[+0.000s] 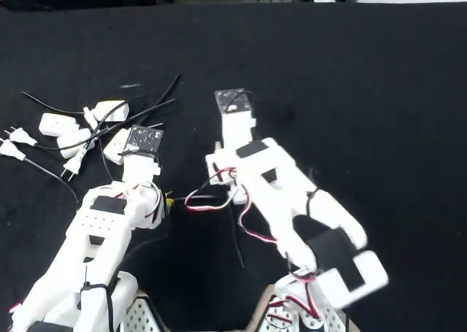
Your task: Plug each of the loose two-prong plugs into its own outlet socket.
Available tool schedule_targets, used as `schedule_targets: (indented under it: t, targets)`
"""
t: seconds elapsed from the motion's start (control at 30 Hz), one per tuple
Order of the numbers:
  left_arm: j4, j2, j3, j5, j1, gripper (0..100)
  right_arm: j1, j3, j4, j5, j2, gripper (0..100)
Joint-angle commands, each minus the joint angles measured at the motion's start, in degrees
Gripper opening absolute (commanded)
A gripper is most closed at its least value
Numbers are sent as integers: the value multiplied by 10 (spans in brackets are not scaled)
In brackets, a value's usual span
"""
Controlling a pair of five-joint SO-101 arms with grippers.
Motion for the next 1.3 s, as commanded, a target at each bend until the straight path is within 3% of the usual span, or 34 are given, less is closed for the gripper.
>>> schedule_targets:
  t: [0.0,0.4,0.6,0.73,0.87,1.0,1.27]
  targets:
    - [-11,1,-34,2,7,213,15,27,7,63,-124,11]
    - [-11,1,-36,5,8,213,16,82,157,287,-425,11]
    - [-11,1,-35,3,3,213,8,82,155,377,-449,11]
    - [-6,0,-36,5,-15,213,-69,144,100,441,-452,11]
    - [-2,-21,-44,15,-70,213,-142,217,25,436,-452,11]
    - [21,-90,-44,60,-112,213,-149,244,-8,436,-451,11]
    - [40,-298,31,62,-112,213,-151,284,-76,436,-449,11]
